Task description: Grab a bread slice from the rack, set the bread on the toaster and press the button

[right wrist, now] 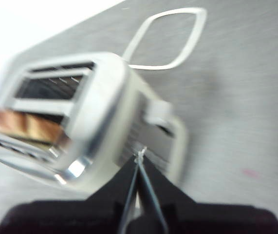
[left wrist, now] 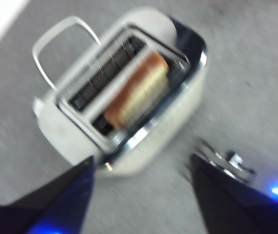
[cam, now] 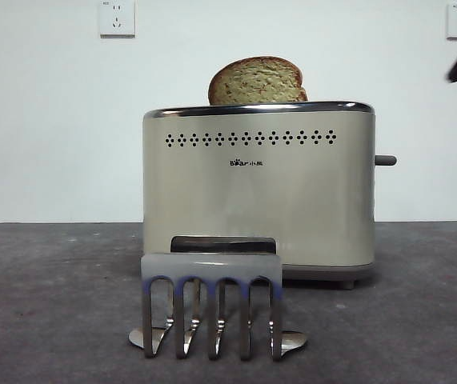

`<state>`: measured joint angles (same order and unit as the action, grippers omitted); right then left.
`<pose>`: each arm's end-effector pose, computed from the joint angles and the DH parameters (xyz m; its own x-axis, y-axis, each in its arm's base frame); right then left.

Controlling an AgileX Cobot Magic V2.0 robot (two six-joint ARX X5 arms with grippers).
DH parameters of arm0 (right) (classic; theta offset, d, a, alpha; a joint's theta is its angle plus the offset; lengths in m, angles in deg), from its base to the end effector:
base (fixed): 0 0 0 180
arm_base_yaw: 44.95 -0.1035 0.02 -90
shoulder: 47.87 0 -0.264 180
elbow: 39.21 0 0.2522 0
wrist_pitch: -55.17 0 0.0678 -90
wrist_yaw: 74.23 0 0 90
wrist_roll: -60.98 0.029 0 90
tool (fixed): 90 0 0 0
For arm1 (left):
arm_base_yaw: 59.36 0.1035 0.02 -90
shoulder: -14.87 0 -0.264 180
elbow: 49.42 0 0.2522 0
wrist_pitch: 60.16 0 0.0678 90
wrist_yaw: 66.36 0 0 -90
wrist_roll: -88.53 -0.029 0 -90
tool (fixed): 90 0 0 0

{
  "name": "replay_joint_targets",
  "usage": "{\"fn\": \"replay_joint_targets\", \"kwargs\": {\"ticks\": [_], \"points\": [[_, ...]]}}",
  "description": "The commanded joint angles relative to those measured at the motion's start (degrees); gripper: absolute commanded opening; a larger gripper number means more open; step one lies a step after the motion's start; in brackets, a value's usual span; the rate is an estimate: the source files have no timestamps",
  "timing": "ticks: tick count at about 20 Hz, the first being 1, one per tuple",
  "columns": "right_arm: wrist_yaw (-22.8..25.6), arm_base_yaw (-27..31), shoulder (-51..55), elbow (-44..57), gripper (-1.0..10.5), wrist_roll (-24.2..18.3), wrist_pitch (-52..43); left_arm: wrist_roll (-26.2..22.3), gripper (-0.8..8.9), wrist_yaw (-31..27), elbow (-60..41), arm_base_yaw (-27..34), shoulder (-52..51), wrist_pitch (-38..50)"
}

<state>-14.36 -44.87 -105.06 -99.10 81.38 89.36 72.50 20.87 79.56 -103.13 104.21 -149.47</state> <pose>0.2081 0.0143 0.2887 0.7382 0.5009 -0.4518 -0.2180 0.8109 0.5430 0.1987 -0.1884 0.4546 0.5002 -0.4123 -0.7614 0.7944 0.5684 0.2141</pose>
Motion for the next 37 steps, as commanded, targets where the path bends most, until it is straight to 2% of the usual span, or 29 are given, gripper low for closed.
{"fn": "replay_joint_targets", "kwargs": {"ticks": [1,3,5,7,13,19,23,25,27,37], "points": [[-5.4,0.0,-5.7,-0.7,-0.1,7.0,-6.8,5.5,-0.06,0.3,-0.1,0.8,-0.7,0.0],[-8.0,0.0,-11.4,-0.7,-0.1,11.8,-14.0,6.9,-0.05,0.2,0.0,1.0,-1.4,0.0],[-11.5,0.7,-16.5,-1.0,-0.1,15.8,-19.7,10.8,-0.05,0.2,-0.1,1.2,-1.7,0.0],[-12.6,1.0,-20.8,-2.6,-0.1,17.1,-21.6,12.6,-0.05,0.3,-0.1,1.2,-1.9,-0.1],[-14.0,1.1,-28.6,-8.7,-0.1,16.7,-18.8,12.7,-0.06,0.3,-0.1,0.9,-4.4,-0.1],[-14.0,1.1,-30.4,-9.8,-0.1,12.6,-12.0,13.0,-0.06,0.6,-0.2,1.0,-8.4,-0.1],[-12.8,1.1,-30.4,-9.8,-0.1,9.1,-7.3,14.3,-0.06,6.9,-0.5,1.0,-10.4,-0.1],[-9.4,1.1,-30.4,-9.8,-0.1,8.0,-6.2,14.5,-0.06,7.5,-0.5,1.0,-11.1,-0.1],[-7.8,1.1,-30.6,-9.8,-0.1,8.0,-5.7,15.0,-0.06,7.7,-0.5,1.0,-11.8,-0.1],[-9.4,1.0,-31.0,-9.8,-0.1,7.8,-5.4,15.6,-0.06,7.7,-0.5,0.9,-12.2,-0.1]]}}
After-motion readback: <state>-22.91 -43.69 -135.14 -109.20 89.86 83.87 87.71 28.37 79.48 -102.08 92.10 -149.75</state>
